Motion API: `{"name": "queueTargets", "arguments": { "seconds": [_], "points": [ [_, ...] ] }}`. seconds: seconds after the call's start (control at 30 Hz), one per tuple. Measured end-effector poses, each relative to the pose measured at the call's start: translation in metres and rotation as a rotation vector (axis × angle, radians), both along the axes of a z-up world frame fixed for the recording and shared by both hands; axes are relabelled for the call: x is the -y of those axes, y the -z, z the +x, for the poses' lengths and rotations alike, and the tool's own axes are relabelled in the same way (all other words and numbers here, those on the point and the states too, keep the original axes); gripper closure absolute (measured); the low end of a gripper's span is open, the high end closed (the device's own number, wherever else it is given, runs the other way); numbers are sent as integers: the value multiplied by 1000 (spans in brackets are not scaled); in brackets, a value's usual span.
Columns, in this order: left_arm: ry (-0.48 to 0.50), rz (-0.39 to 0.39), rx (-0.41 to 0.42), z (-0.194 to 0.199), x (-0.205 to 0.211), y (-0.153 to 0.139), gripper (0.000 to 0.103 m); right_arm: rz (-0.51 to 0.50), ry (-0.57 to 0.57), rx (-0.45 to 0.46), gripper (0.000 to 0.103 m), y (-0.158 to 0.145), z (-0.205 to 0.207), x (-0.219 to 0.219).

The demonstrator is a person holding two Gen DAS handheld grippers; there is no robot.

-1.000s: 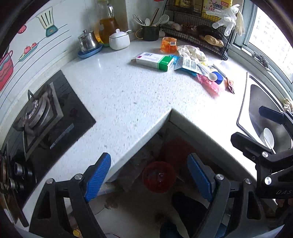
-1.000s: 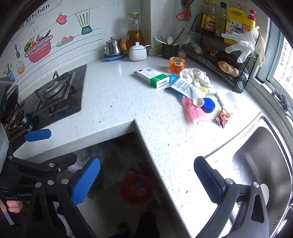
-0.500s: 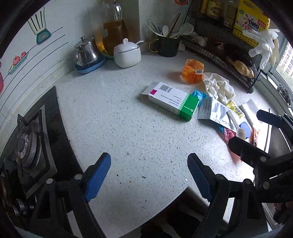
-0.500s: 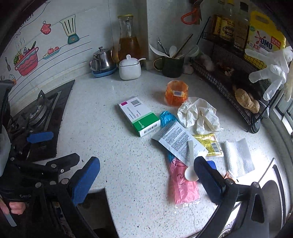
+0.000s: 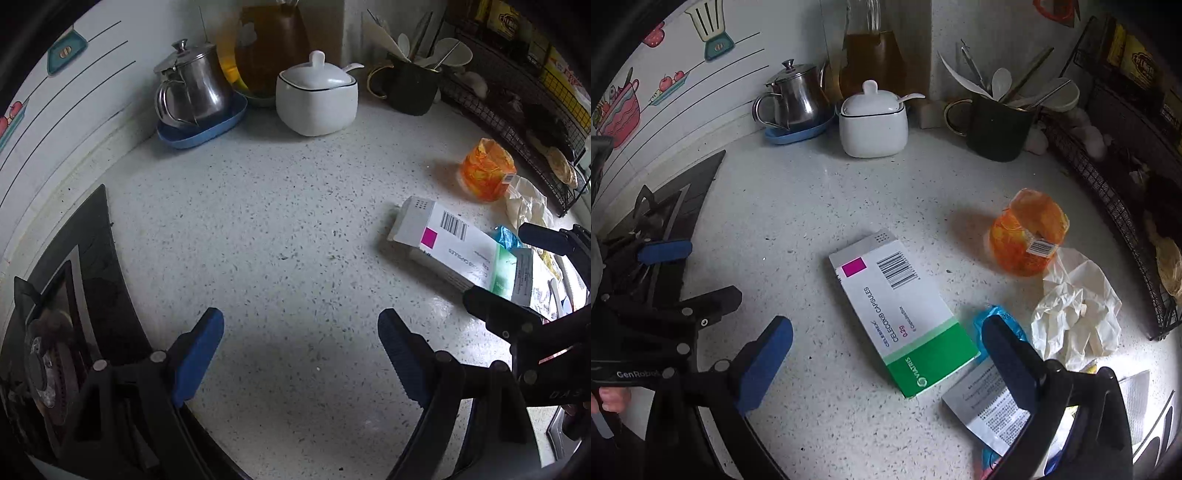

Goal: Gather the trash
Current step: 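Raise both tools and grasp the white-green medicine box with the right tool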

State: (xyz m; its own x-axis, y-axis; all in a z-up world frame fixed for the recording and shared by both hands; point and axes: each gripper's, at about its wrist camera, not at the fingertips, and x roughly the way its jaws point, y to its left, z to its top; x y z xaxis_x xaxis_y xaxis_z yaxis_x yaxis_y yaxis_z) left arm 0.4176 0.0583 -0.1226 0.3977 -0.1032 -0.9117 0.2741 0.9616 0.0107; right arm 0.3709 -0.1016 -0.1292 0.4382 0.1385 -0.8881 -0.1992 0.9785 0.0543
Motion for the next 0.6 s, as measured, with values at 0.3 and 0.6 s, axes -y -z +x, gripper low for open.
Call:
{"name": "queueTargets", "arguments": {
  "seconds": [0.3, 0.6],
  "points": [
    [16, 19, -47, 25, -8, 29, 19, -33, -32, -81, 1, 33, 29, -5],
    [58, 11, -71, 33, -11, 35, 19, -47, -18, -75, 25, 35, 29, -6]
  ]
}}
